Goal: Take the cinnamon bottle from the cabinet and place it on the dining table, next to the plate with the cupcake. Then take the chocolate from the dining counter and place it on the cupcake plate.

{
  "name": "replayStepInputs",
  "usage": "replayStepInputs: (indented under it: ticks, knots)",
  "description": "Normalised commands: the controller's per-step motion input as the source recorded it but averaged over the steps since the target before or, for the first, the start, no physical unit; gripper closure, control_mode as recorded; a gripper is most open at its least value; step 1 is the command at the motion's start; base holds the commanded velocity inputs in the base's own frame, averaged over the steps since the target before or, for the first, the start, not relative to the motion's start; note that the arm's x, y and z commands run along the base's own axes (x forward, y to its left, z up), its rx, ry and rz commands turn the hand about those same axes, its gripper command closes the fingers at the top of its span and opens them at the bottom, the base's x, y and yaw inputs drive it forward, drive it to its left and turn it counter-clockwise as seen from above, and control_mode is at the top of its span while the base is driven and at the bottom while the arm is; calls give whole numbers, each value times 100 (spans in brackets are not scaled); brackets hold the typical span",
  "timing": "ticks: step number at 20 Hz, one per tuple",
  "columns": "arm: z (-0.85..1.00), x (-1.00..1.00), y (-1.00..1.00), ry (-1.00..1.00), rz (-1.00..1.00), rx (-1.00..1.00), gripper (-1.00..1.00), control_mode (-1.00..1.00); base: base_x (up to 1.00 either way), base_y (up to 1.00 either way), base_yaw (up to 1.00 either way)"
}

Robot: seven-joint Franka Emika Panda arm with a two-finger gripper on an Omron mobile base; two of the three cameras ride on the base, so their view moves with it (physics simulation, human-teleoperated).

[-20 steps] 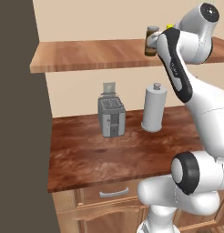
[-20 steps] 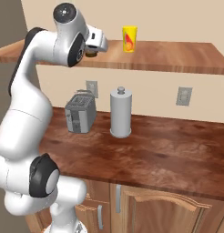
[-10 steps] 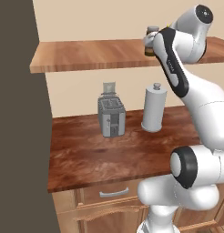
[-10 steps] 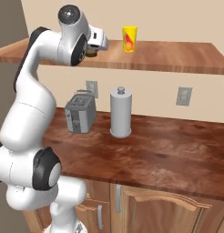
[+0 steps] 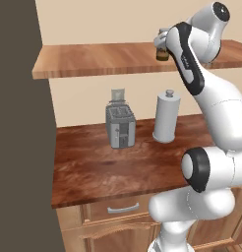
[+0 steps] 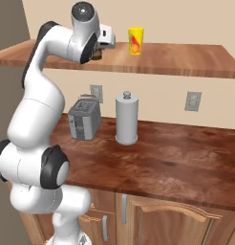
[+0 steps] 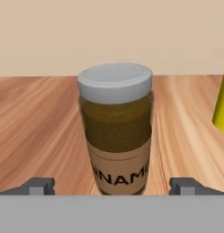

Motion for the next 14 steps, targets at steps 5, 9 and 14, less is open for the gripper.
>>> replayStepInputs:
  ticks: [5, 9, 14]
  knots:
    - [0, 15, 3, 0, 3, -8, -100, -100, 0, 0, 0]
    - [0, 18, 0, 0, 5, -3, -100, -100, 0, 0, 0]
    - [-2, 18, 0, 0, 5, -1, -100, -100, 0, 0, 0]
